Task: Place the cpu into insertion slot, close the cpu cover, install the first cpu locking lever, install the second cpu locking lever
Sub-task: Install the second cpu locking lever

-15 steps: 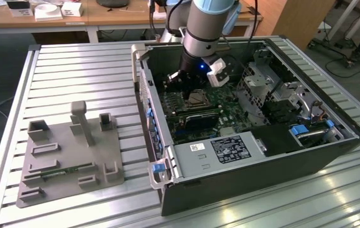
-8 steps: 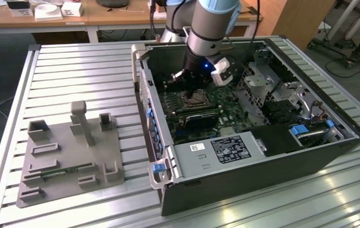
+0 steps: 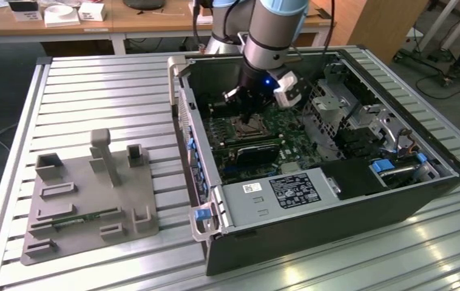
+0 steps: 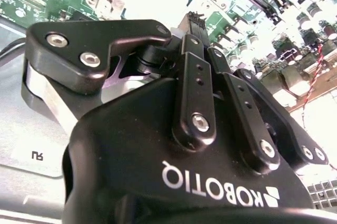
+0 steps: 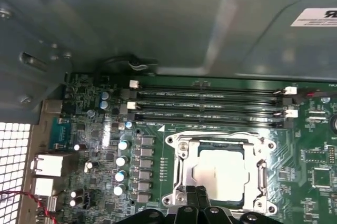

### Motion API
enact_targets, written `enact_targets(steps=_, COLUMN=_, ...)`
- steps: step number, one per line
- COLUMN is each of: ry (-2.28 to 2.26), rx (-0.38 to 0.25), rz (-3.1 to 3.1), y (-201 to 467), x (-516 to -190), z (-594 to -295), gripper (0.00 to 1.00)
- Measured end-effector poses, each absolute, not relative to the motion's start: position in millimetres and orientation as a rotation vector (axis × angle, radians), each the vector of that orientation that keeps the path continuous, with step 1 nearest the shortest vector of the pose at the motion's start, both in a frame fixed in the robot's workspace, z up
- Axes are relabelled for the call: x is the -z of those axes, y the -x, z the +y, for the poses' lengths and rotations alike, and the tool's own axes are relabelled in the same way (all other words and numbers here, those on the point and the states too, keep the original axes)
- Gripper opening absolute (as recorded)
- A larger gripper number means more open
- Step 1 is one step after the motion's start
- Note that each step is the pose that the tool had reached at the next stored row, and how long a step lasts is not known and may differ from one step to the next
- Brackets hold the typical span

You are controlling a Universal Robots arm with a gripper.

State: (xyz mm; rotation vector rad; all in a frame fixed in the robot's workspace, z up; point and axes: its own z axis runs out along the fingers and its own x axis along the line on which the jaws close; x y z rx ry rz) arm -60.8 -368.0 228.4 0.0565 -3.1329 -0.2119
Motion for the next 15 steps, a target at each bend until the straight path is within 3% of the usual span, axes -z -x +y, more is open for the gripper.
enact_targets(steps=15, ry=-0.054, rx=0.192, rz=-3.131, y=35, x=-236, z=-366, gripper=0.1)
